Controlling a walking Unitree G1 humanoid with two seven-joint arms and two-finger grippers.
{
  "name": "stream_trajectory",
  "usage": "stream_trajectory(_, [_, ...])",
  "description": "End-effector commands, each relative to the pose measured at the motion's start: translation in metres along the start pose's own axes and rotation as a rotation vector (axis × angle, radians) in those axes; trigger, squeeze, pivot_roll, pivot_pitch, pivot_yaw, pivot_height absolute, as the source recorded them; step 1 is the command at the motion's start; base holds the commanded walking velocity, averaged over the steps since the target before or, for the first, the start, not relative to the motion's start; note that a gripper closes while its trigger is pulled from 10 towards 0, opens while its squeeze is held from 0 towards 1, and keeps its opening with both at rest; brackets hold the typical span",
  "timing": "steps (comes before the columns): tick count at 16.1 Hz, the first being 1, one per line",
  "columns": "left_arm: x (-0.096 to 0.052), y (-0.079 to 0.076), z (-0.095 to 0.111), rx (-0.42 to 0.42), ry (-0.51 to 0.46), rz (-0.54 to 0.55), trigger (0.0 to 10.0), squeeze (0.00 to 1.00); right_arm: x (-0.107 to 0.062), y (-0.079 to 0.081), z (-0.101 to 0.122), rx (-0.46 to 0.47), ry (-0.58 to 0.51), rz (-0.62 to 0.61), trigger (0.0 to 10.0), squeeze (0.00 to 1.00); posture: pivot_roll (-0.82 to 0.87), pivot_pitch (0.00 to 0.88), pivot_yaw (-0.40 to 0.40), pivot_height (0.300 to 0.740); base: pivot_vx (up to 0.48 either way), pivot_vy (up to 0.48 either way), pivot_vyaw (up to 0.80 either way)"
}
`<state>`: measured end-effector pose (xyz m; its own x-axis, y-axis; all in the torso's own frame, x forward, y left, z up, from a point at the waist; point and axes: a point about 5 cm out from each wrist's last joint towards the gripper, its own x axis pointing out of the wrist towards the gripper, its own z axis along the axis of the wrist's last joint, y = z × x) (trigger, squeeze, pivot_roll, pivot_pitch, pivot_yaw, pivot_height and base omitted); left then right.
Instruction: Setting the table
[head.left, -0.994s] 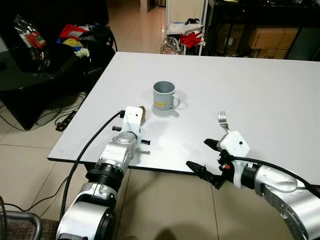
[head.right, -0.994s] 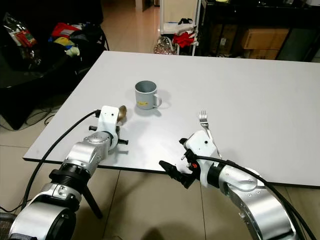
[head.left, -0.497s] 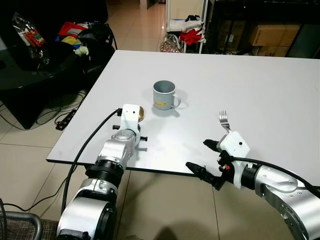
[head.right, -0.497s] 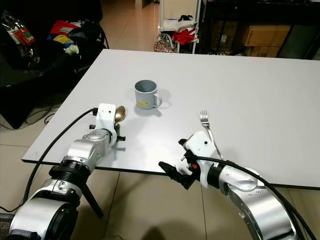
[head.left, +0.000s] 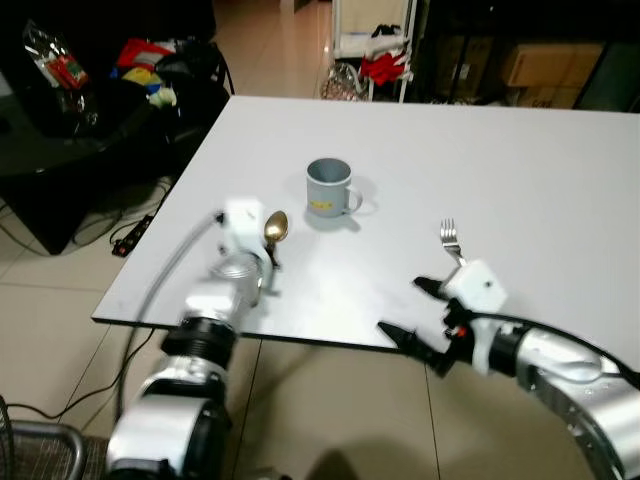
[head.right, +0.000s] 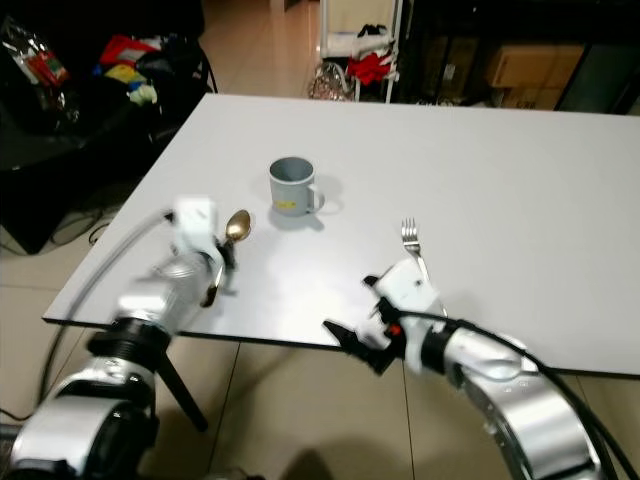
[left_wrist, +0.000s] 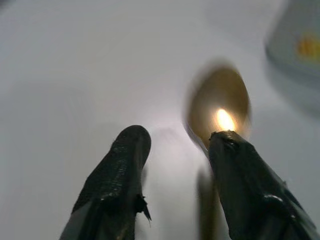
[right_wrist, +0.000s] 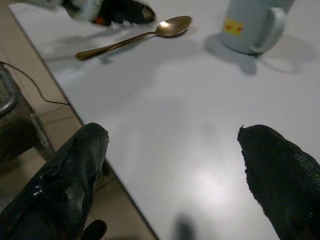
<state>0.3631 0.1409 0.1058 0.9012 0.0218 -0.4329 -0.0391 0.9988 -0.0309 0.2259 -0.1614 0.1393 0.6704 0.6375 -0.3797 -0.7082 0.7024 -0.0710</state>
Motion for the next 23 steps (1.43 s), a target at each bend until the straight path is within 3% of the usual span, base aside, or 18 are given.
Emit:
stream_trajectory(1, [-0.003,0.004,0.015,-0.012,-0.068,-0.022,10.0,0.00,-0.003,-0.002,0.004,0.015,-0.036,-0.033,10.0,0.00,-0.01,0.000,0.065,0.740,0.000,0.000,0.00])
stream_trajectory(3, [-0.013,0.011,0.034,0.022,-0.180,-0.064,10.0,0.00,-0.001,-0.009,0.005,0.026,-0.075,-0.159,10.0,0.00,-0.01,0.000,0.069,0.740,0.000,0.000,0.00])
stream_trajectory(5, [-0.031,0.011,0.045,0.089,-0.298,-0.161,10.0,0.00,0.002,-0.014,0.000,0.076,-0.082,-0.312,10.0,0.00,0.00,0.000,0.077,0.740,0.000,0.000,0.00])
stream_trajectory(6, [-0.036,0.011,0.045,0.092,-0.310,-0.186,10.0,0.00,0.002,-0.015,-0.001,0.084,-0.078,-0.330,10.0,0.00,0.00,0.000,0.078,0.740,0.000,0.000,0.00])
stream_trajectory(7, [-0.056,0.014,0.041,0.126,-0.345,-0.248,10.0,0.00,0.002,-0.017,-0.002,0.109,-0.095,-0.375,10.0,0.00,0.01,0.000,0.072,0.740,0.000,0.000,0.00])
stream_trajectory(10, [-0.075,0.024,0.025,0.202,-0.372,-0.241,10.0,0.00,0.003,-0.027,-0.009,0.119,-0.049,-0.477,10.0,0.00,0.02,0.000,0.067,0.740,0.000,0.000,0.00])
stream_trajectory(12, [-0.082,0.018,0.017,0.266,-0.380,-0.297,10.0,0.00,0.005,-0.037,-0.011,0.132,-0.014,-0.527,10.0,0.00,0.03,0.000,0.052,0.740,0.000,0.000,0.00])
stream_trajectory(13, [-0.085,0.008,0.015,0.295,-0.384,-0.372,10.0,0.00,0.006,-0.046,-0.011,0.127,0.012,-0.549,10.0,0.00,0.02,0.000,0.052,0.740,0.000,0.000,0.00])
stream_trajectory(16, [-0.095,-0.008,0.011,0.345,-0.359,-0.536,10.0,0.00,0.008,-0.060,-0.021,0.141,0.105,-0.491,10.0,0.00,0.03,0.000,0.044,0.740,0.000,0.000,0.00])
stream_trajectory(19, [-0.103,-0.012,0.002,0.398,-0.316,-0.639,10.0,0.00,0.008,-0.065,-0.029,0.171,0.169,-0.470,10.0,0.00,0.03,0.000,0.041,0.740,0.000,0.000,0.00])
stream_trajectory(23, [-0.105,-0.012,0.001,0.410,-0.303,-0.658,10.0,0.00,0.012,-0.053,-0.034,0.238,0.167,-0.406,10.0,0.00,0.03,0.000,0.045,0.740,0.000,0.000,0.00])
